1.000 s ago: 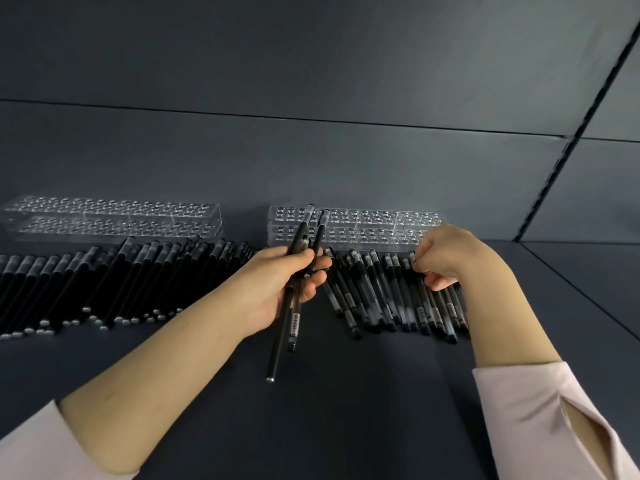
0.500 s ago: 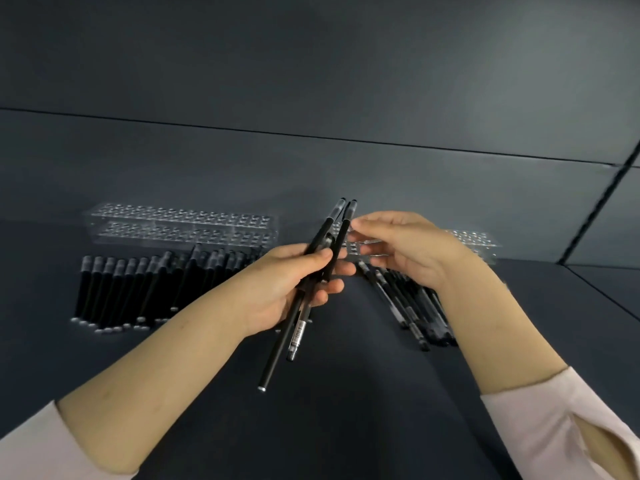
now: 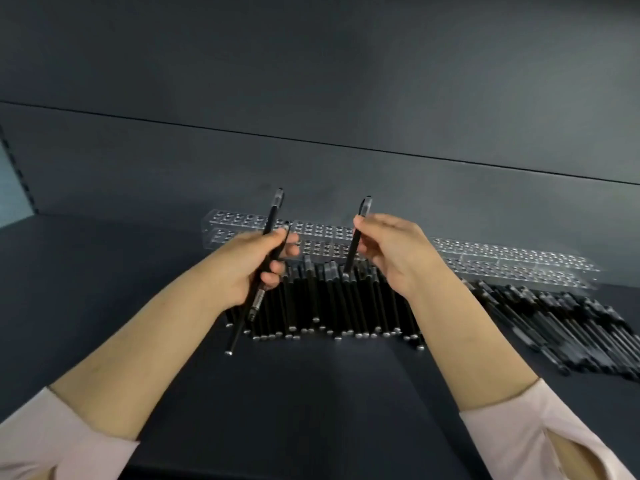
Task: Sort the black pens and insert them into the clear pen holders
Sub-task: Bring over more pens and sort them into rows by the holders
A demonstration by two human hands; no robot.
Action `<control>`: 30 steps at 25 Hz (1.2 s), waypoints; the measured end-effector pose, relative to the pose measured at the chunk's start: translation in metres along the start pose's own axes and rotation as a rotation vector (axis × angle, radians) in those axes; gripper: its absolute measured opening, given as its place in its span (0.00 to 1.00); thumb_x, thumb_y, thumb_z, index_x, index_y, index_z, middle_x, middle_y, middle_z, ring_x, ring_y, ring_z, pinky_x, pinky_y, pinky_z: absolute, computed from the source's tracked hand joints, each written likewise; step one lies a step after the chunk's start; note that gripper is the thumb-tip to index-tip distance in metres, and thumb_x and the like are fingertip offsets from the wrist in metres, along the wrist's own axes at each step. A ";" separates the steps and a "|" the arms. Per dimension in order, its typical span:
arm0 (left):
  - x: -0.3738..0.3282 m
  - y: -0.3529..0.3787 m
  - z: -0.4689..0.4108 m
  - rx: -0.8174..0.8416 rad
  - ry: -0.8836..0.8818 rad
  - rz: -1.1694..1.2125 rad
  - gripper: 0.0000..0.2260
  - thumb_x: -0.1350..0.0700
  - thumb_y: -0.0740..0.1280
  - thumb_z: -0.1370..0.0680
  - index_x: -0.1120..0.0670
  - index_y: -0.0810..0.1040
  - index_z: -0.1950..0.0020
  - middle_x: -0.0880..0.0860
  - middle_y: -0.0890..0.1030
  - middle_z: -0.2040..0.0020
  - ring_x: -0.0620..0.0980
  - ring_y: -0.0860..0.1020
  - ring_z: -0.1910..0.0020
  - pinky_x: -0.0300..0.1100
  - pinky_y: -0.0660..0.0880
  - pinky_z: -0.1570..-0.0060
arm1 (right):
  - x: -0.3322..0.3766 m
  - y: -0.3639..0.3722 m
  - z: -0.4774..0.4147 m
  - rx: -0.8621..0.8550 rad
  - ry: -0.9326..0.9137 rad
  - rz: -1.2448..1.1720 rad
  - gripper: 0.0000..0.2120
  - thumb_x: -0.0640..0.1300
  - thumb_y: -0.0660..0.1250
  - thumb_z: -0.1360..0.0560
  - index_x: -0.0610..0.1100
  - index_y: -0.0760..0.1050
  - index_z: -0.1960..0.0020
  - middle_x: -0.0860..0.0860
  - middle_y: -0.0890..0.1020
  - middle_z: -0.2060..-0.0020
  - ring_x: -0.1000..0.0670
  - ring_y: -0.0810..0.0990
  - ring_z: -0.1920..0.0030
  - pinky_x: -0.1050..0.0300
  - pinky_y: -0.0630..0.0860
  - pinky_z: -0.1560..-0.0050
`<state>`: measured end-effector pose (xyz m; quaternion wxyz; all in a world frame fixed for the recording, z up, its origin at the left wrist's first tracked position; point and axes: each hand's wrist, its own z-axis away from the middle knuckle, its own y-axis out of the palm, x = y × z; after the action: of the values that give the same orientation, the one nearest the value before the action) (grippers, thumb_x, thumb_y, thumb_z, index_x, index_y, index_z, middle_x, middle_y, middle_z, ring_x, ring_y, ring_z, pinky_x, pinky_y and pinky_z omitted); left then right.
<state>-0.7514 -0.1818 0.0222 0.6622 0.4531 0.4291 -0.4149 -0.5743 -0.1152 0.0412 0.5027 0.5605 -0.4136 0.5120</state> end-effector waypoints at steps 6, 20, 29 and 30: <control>-0.015 -0.058 -0.008 -0.080 0.012 -0.063 0.10 0.61 0.60 0.17 0.62 0.79 0.43 0.51 0.79 0.62 0.42 0.71 0.73 0.32 0.67 0.79 | -0.033 0.041 0.001 0.108 -0.047 0.692 0.14 0.41 0.74 0.28 0.45 0.78 0.44 0.48 0.81 0.56 0.55 0.81 0.69 0.68 0.77 0.66; 0.000 -0.071 -0.014 -0.230 0.114 -0.595 0.13 0.55 0.57 0.16 0.57 0.74 0.35 0.49 0.82 0.59 0.44 0.77 0.57 0.40 0.67 0.59 | -0.057 0.053 0.005 0.105 -0.156 0.982 0.10 0.45 0.73 0.27 0.46 0.77 0.47 0.49 0.81 0.62 0.58 0.77 0.79 0.72 0.68 0.76; 0.000 -0.067 -0.011 -0.225 0.202 -0.590 0.13 0.54 0.56 0.16 0.55 0.75 0.37 0.47 0.83 0.55 0.39 0.74 0.56 0.40 0.65 0.50 | -0.060 0.050 0.005 0.049 -0.199 0.872 0.08 0.46 0.72 0.26 0.46 0.77 0.49 0.49 0.80 0.63 0.55 0.76 0.78 0.64 0.73 0.73; -0.001 -0.065 -0.008 -0.214 0.230 -0.573 0.13 0.53 0.56 0.16 0.55 0.75 0.37 0.47 0.84 0.54 0.38 0.74 0.55 0.40 0.67 0.48 | -0.060 0.050 0.005 0.026 -0.230 0.852 0.08 0.47 0.71 0.26 0.46 0.77 0.50 0.49 0.80 0.63 0.54 0.77 0.74 0.61 0.74 0.70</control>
<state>-0.8141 -0.1904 0.0055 0.5096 0.2854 0.6524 -0.4829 -0.6305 -0.1307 -0.0106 0.1901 0.3995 -0.6546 0.6130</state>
